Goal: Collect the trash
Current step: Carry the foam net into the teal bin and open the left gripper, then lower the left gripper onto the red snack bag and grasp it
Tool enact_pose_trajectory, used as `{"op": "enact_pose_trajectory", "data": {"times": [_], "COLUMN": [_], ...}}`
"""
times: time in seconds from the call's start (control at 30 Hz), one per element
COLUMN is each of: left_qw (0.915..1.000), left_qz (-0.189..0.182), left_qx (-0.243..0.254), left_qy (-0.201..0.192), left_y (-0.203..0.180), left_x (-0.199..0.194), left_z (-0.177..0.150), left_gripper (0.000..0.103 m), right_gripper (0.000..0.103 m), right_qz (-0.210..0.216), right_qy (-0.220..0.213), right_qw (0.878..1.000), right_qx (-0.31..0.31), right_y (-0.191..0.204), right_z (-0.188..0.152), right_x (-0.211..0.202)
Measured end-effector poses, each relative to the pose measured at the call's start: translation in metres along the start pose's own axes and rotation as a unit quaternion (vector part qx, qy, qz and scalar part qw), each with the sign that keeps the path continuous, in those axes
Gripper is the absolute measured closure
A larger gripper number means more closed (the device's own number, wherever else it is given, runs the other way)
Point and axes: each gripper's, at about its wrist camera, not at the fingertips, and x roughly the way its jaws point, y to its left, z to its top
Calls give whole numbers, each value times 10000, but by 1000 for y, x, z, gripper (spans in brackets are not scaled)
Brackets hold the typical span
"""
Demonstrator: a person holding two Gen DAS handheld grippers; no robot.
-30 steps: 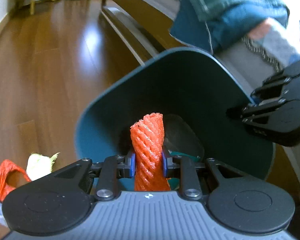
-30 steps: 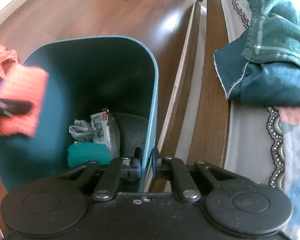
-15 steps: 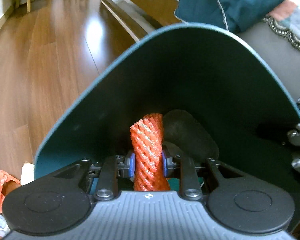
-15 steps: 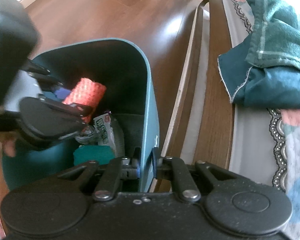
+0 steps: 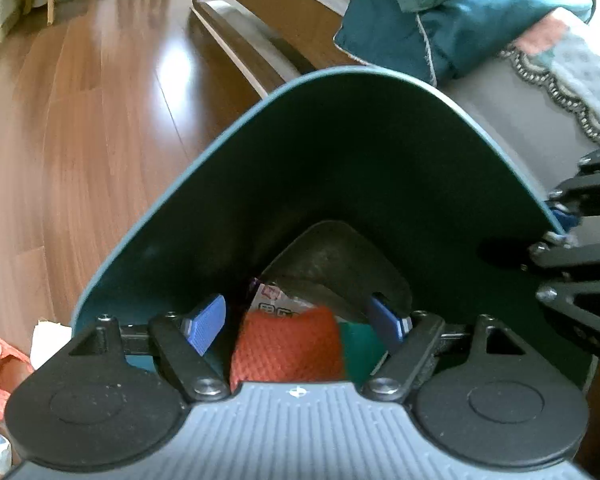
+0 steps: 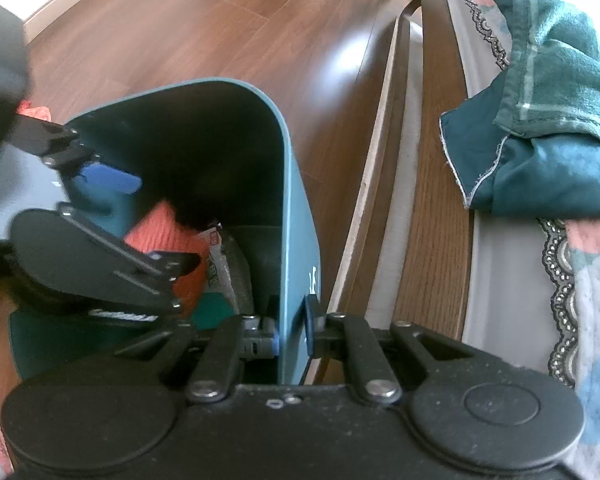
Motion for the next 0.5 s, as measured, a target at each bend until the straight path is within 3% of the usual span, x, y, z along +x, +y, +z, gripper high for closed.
{"op": "enact_pose_trajectory", "data": {"times": [0.3,0.4,0.5], "left_qw": [9980,9960,9925], "left_qz": [-73,160,675], "left_qx": [-39,33,134], "left_qy": [-631,-873,-1012], "left_y": [30,45,63], "left_x": [-66,-91,-106], "left_z": [-6,-12,-28], "left_gripper": [25,22,22], "right_gripper": [93,93,93], "right_qz": [-18,-37,-26], "right_qy": [48,73,106], "right_qw": [10000,9999,9998], "right_qx": [67,70,153], "right_y": [-3,-2,-4], "right_z": [2,2,2], "right_x": [2,3,4]}}
